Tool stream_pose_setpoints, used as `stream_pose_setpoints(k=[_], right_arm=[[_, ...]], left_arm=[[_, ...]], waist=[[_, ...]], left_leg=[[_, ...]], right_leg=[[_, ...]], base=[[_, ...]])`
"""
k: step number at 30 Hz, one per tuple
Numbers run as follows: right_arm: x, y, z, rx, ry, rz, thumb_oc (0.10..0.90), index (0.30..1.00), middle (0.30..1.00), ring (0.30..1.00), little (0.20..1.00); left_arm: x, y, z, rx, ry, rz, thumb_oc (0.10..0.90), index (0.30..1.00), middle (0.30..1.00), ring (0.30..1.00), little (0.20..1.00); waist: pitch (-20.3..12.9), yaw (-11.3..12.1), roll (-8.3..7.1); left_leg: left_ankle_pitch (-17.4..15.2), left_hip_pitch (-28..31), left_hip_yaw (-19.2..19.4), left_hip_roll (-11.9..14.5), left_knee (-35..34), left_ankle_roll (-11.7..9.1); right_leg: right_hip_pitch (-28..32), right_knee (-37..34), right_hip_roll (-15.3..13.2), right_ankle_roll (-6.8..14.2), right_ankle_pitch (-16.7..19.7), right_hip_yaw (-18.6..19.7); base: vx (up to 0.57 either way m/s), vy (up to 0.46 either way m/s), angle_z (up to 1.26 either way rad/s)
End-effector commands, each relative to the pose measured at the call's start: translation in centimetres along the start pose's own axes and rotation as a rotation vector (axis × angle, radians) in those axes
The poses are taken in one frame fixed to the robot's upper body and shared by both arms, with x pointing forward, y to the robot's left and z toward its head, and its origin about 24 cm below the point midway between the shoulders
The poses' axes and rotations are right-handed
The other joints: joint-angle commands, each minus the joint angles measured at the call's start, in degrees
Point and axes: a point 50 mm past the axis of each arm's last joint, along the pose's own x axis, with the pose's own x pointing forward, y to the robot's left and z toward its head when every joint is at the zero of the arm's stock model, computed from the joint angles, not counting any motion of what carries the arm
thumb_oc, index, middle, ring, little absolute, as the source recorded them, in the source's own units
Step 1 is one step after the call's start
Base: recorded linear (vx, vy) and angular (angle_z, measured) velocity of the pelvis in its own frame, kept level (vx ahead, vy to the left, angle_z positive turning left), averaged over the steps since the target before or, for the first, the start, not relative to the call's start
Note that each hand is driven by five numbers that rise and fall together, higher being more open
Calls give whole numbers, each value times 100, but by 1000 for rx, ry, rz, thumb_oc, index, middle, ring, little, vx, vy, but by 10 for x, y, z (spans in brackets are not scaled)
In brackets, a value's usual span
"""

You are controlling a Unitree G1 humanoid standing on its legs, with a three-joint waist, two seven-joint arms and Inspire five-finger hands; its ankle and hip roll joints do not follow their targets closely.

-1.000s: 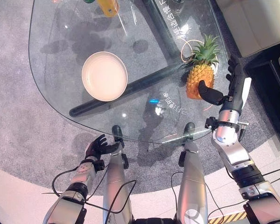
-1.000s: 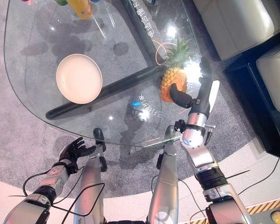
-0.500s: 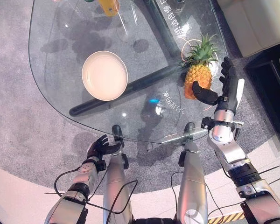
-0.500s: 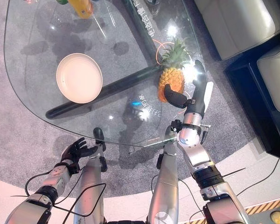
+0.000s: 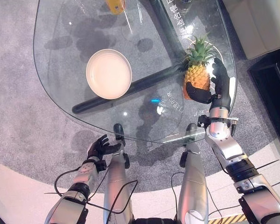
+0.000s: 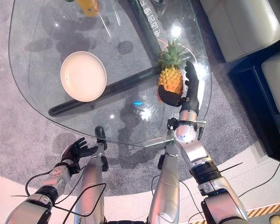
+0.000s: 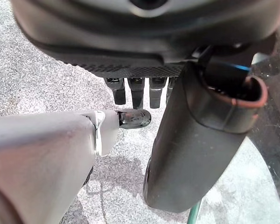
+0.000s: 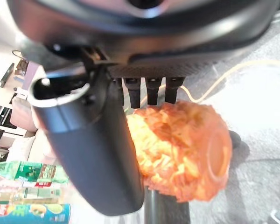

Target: Pick up the fruit to the plate

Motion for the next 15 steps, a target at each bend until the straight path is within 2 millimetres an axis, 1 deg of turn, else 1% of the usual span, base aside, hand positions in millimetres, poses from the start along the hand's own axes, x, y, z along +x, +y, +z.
stream_pose_setpoints(k=[1,3,4,5,6,7,15], right_arm=[[1,-6,-1,28,28,-8,800,900,900,900,900],[1,-6,-5,25,49,-6,800,900,900,900,900],[-2,-5,-10,20,71,-1,800,900,900,900,900],[2,-6,-7,20,66,-4,800,900,900,900,900],[-1,-6,-12,14,85,0,800,900,900,900,900],[1,-6,-10,15,83,-1,800,900,900,900,900],[3,-8,-17,-20,134,-19,800,900,900,900,900]], left_arm=[[-9,24,-19,53,53,66,800,900,900,900,900],[-9,23,-19,55,51,65,800,900,900,900,900],[-11,24,-23,56,63,67,800,900,900,900,900],[-8,22,-17,54,48,65,800,900,900,900,900],[-10,23,-21,57,61,66,800,900,900,900,900],[-8,22,-16,55,47,65,800,900,900,900,900],[-8,20,-15,62,47,62,800,900,900,900,900]], waist=[[-106,49,-46],[-106,59,-46],[-106,64,-42],[-106,56,-49],[-106,62,-44],[-106,58,-48],[-106,88,-35]], left_leg=[[-28,-86,-162,-114,110,141],[-24,-96,-161,-115,110,145],[-182,63,-166,-98,127,110],[-17,-99,-159,-116,96,144],[-179,52,-168,-100,134,109],[-21,-120,-163,-114,121,144],[-13,-148,-187,-127,118,152]], right_leg=[[-144,156,-98,-237,26,-599],[-149,159,-96,-242,26,-607],[-13,218,-88,-190,-136,-588],[-152,146,-93,-240,31,-609],[-19,215,-89,-190,-132,-590],[-168,165,-95,-243,29,-607],[-189,188,-82,-255,20,-623]], base=[[0,0,0],[33,-7,0],[0,0,0],[62,-11,1],[-68,-3,4],[1,-9,6],[-8,-1,1]])
